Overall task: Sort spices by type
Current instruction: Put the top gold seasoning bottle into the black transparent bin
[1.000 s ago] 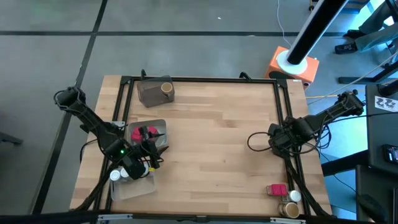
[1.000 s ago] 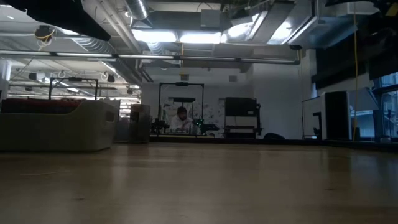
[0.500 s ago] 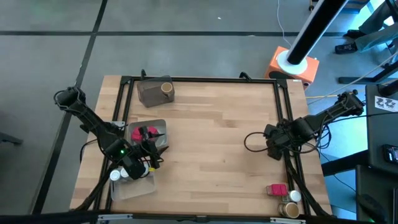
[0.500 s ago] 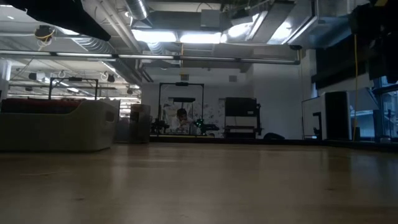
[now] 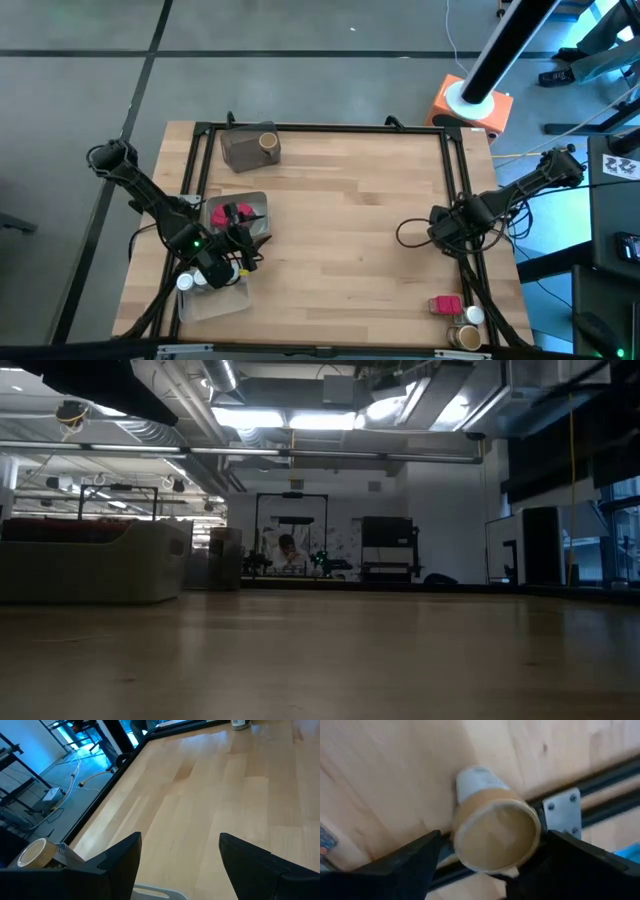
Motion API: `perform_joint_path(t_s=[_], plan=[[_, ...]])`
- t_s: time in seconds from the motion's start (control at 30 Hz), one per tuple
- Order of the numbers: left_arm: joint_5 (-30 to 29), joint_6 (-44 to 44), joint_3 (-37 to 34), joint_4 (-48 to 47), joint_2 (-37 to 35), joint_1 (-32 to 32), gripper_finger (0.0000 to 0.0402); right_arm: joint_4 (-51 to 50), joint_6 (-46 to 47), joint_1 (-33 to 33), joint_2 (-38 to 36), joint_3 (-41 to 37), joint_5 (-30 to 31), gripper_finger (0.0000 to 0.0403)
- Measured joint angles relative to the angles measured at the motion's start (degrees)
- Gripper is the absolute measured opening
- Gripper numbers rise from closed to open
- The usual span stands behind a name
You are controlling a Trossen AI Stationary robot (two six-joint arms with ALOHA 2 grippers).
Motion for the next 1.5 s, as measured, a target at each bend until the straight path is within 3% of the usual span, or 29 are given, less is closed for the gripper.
perform_joint_path(t_s=[0.17, 0.67, 1.13, 1.4, 1.5], plan=[[0.0, 0.0, 0.0, 0.0, 0.0, 0.0, 0.0253, 0.3, -1.1, 0.0, 0.6, 0.1, 3.5, 0.0356], [0.0, 0.0, 0.0, -0.1, 0.0, 0.0, 0.0253, 0.0, -11.3, 0.0, 8.2, 0.0, -0.7, 0.0355], [0.0, 0.0, 0.0, -0.1, 0.0, 0.0, 0.0253, 1.2, -22.3, 0.0, 17.1, 0.0, -0.4, 0.0354], [0.1, 0.0, 0.0, -0.1, 0.0, 0.0, 0.0253, 3.1, -23.0, 0.0, 18.6, 0.2, 0.0, 0.0294], [0.0, 0.0, 0.0, -0.1, 0.0, 0.0, 0.0253, 3.1, -22.5, 0.0, 18.6, 0.2, -0.1, 0.0288]])
